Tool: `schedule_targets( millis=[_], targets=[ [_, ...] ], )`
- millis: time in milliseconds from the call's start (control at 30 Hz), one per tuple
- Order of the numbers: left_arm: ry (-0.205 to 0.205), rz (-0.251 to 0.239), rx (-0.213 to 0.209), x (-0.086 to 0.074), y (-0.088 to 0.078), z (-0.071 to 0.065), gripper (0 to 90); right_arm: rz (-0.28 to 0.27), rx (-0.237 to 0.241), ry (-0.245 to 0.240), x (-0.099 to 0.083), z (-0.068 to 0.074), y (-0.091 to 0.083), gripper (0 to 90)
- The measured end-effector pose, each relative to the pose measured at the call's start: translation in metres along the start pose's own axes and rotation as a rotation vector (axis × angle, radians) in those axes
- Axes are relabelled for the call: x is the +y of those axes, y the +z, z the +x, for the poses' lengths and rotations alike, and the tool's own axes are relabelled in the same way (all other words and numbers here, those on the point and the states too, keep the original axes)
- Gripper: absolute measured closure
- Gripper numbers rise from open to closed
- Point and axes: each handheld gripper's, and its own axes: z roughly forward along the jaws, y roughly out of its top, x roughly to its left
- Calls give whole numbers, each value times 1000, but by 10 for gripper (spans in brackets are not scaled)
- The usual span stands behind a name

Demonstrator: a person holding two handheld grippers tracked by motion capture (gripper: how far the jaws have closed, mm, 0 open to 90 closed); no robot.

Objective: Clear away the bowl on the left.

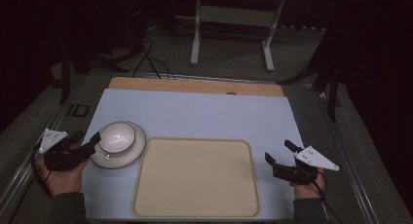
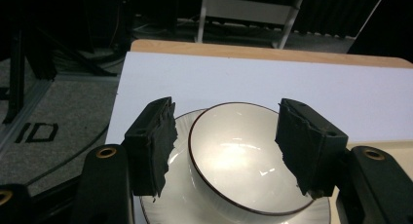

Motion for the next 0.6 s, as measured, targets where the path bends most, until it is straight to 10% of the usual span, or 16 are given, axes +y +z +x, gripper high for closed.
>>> schedule_targets(
  millis=[600],
  targets=[
    [-35, 129, 36, -13, 45, 11, 434, -7, 8, -12, 1, 2, 1, 149]
  ],
)
